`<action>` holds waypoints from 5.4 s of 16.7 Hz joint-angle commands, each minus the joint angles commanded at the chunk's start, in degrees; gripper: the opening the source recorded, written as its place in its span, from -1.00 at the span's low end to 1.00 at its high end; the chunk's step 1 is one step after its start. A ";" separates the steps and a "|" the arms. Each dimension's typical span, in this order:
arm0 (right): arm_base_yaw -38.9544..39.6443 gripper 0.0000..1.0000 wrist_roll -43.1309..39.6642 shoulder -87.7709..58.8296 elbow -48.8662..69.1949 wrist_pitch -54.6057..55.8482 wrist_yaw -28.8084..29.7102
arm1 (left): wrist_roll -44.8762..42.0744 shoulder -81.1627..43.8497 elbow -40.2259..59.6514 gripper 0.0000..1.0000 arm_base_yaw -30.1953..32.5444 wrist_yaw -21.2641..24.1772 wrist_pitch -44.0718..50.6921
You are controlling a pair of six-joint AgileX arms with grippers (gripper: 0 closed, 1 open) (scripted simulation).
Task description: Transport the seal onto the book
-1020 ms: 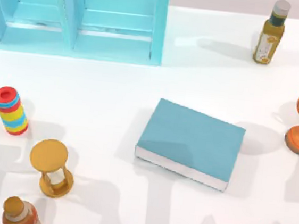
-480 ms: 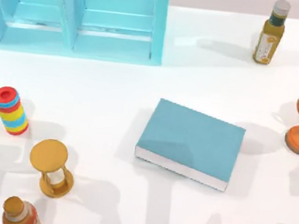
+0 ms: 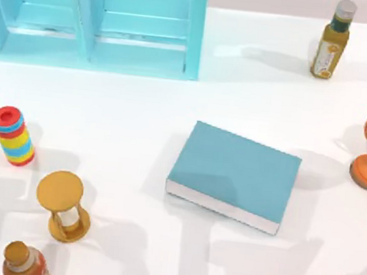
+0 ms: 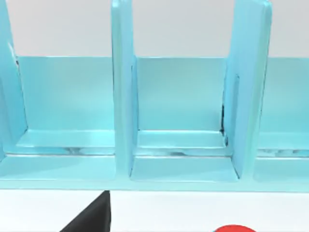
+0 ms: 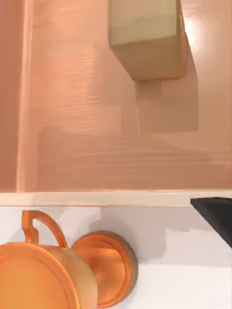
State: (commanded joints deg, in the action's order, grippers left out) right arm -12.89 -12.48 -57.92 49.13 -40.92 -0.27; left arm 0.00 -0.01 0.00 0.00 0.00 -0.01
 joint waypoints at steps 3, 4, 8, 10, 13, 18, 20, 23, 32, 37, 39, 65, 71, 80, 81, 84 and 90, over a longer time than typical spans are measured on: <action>-3.69 1.00 -3.63 -18.28 14.33 -11.44 0.10 | 0.00 0.00 0.00 1.00 0.00 0.00 0.00; -4.84 1.00 -4.74 -23.87 18.84 -14.91 0.15 | 0.00 0.00 0.00 1.00 0.00 0.00 0.00; -8.72 1.00 -8.48 -41.63 34.16 -26.13 0.29 | 0.00 0.00 0.00 1.00 0.00 0.00 0.00; -10.10 1.00 -9.79 -47.09 39.58 -29.87 0.31 | 0.00 0.00 0.00 1.00 0.00 0.00 0.00; -11.21 1.00 -10.83 -50.97 44.05 -32.76 0.31 | 0.00 0.00 0.00 1.00 0.00 0.00 0.00; -11.02 1.00 -10.85 -51.08 44.26 -32.86 0.32 | 0.00 0.00 0.00 1.00 0.00 0.00 0.00; -11.11 1.00 -10.74 -51.34 43.50 -32.01 0.31 | 0.00 0.00 0.00 1.00 0.00 0.00 0.00; -11.11 1.00 -10.69 -52.54 39.33 -26.70 0.32 | 0.00 0.00 0.00 1.00 0.00 0.00 0.00; -11.13 1.00 -10.66 -56.21 28.02 -11.65 0.34 | 0.00 0.00 0.00 1.00 0.00 0.00 0.00; -11.13 0.55 -10.66 -56.21 28.02 -11.65 0.34 | 0.00 0.00 0.00 1.00 0.00 0.00 0.00; -11.13 0.25 -10.66 -56.21 28.02 -11.65 0.34 | 0.00 0.00 0.00 1.00 0.00 0.00 0.00; -6.62 -1.00 3.02 -50.17 38.04 -20.35 4.21 | 0.00 0.00 0.00 1.00 0.00 0.00 0.00; 7.12 -1.00 11.54 -46.19 46.28 -36.88 2.49 | 0.00 0.00 0.00 1.00 0.00 0.00 0.00; 12.65 -1.00 13.35 -45.55 48.21 -42.60 0.53 | 0.00 0.00 0.00 1.00 0.00 0.00 0.00; 13.09 -1.00 14.02 -45.26 48.47 -42.52 0.57 | 0.00 0.00 0.00 1.00 0.00 0.00 0.00; 17.03 -1.00 19.67 -44.55 49.89 -41.44 0.71 | 0.00 0.00 0.00 1.00 0.00 0.00 0.00; 32.80 -1.00 39.31 -52.54 55.46 -37.23 0.67 | 0.00 0.00 0.00 1.00 0.00 0.00 0.00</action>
State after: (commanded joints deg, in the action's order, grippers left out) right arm 19.92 26.83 -110.46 104.59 -78.15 0.40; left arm 0.00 -0.01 0.00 0.00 0.00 -0.01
